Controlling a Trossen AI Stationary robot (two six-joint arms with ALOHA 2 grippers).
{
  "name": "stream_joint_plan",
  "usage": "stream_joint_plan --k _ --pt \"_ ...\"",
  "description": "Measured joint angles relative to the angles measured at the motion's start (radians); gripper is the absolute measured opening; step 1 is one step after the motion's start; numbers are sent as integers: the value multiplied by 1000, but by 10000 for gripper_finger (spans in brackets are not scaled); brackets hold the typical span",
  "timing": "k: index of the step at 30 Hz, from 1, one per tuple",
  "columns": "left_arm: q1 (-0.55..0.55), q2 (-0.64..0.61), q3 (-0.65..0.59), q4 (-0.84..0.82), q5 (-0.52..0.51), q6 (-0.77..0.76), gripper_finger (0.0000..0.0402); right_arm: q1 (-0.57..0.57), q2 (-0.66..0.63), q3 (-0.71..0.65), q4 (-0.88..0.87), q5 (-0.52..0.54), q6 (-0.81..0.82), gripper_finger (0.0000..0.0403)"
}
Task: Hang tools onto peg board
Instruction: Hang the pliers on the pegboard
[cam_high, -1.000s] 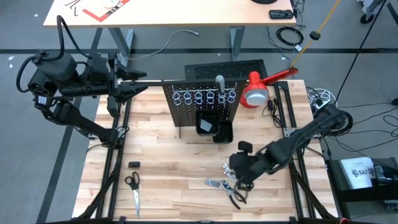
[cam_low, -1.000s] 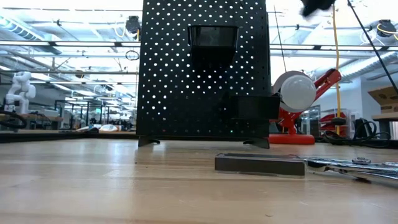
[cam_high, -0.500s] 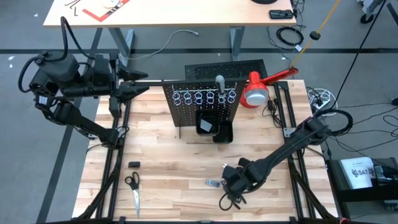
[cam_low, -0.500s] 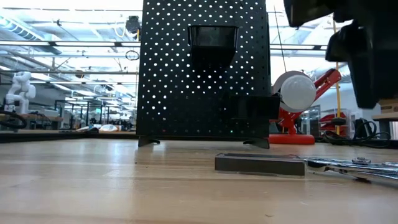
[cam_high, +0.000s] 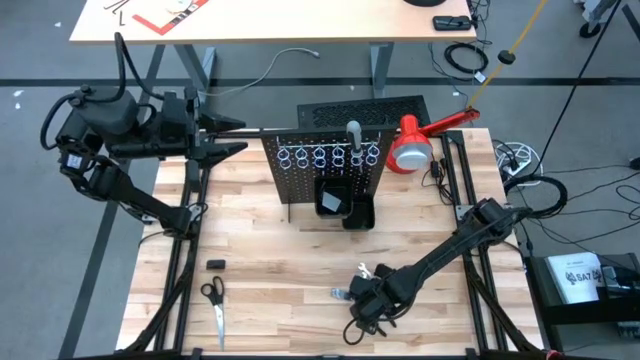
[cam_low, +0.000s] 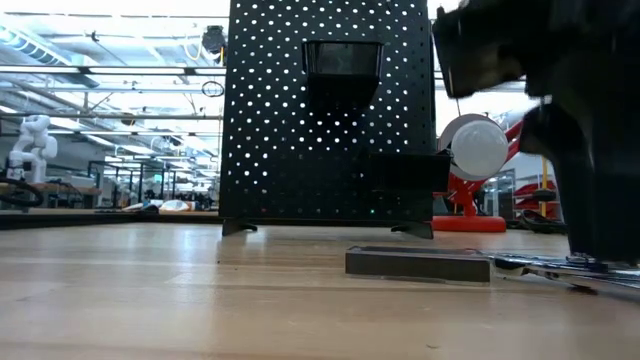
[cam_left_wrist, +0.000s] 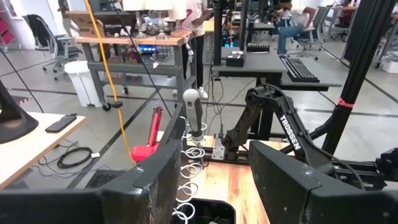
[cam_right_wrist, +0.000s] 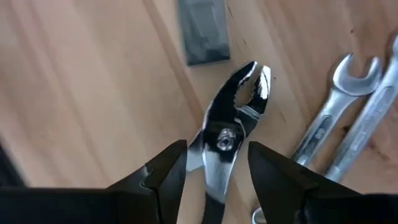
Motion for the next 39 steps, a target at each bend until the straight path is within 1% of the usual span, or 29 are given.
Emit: stream_joint_plan --k 5,13,16,23,25,33,39 --pt "0 0 0 5 0 0 199 -4 25 0 37 5 16 169" --pt "0 0 0 13 0 0 199 -30 63 7 11 -3 52 165" --pt "0 0 0 22 0 0 199 -42 71 7 -4 -11 52 150" --pt "0 0 0 21 0 0 199 -61 81 6 -24 -19 40 89" --pt "0 0 0 20 0 0 199 -61 81 6 -27 -19 30 77" --pt "0 0 0 19 0 0 199 -61 75 6 -26 -14 6 75" --pt "0 0 0 19 0 0 199 -55 81 72 -67 -3 -62 74"
